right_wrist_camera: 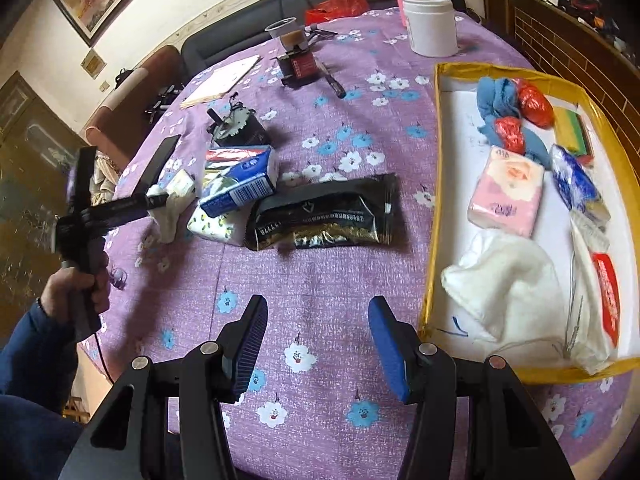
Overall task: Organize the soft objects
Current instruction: 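Grasp the white sock with the left tool and lift it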
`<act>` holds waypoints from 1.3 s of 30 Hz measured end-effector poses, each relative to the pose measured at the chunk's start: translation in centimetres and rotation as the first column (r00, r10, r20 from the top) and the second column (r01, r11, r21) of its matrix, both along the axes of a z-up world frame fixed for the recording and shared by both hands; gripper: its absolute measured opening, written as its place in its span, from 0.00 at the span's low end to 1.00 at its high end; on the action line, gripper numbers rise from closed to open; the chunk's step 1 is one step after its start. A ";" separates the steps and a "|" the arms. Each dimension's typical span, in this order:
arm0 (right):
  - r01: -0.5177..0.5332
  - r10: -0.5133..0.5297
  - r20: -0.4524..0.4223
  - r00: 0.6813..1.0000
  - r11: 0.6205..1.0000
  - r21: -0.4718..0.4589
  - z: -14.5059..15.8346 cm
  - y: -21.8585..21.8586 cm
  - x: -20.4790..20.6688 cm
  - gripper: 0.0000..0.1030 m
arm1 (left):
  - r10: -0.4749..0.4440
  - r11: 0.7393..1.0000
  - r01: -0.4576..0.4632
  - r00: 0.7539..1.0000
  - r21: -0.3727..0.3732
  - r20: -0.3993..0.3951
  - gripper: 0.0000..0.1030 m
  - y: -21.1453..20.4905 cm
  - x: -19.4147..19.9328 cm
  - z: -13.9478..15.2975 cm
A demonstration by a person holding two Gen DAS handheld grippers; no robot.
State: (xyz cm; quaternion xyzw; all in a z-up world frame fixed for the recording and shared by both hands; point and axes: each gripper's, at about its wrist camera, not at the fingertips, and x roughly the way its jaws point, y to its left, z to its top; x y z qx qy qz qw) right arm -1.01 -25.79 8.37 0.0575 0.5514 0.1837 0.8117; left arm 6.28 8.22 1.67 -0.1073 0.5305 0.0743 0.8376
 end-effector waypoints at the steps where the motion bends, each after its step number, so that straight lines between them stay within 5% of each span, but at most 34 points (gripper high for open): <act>1: -0.007 0.007 0.002 1.000 1.000 0.006 0.2 0.1 0.2 0.55 | -0.003 1.000 0.003 1.000 0.003 0.009 0.22 -0.1 -0.2 0.1; 4: -0.045 0.045 0.003 0.999 0.999 0.023 0.6 1.0 1.4 0.57 | -0.019 0.999 0.019 1.000 -0.035 0.023 0.17 -0.3 -1.5 0.4; 6: -0.073 0.073 -0.003 0.997 0.996 0.042 0.7 2.1 2.6 0.71 | -0.020 0.998 0.021 0.999 -0.053 0.026 0.17 -0.7 -3.0 0.7; 9: -0.121 0.121 0.016 0.993 0.991 0.048 1.0 4.5 4.5 0.75 | -0.052 0.996 0.053 0.998 -0.067 0.023 0.17 -2.1 -5.6 0.9; 15: -0.231 0.233 0.039 0.972 0.972 -0.052 0.0 11.1 8.7 0.89 | -0.135 0.990 0.136 0.991 -0.042 0.013 0.17 -5.5 -9.0 1.0; 21: -0.289 0.287 -0.039 0.957 0.939 -0.188 -3.4 15.5 10.3 0.83 | -0.158 0.987 0.159 0.987 -0.018 0.015 0.17 -5.9 -10.1 1.0; 22: -0.278 0.275 -0.042 0.961 0.941 -0.191 -3.7 15.5 10.1 0.75 | -0.156 0.988 0.156 0.988 -0.020 0.018 0.17 -5.8 -10.1 1.0; 30: -0.287 0.286 -0.030 0.958 0.948 -0.140 -1.3 12.8 3.1 0.78 | -0.178 0.983 0.178 0.984 -0.032 0.028 0.17 -5.8 -9.4 0.6; 39: -0.294 0.286 -0.131 0.949 0.954 -0.051 -3.0 8.7 -1.5 0.82 | -0.232 0.972 0.233 0.972 -0.041 0.033 0.17 -7.3 -8.9 0.3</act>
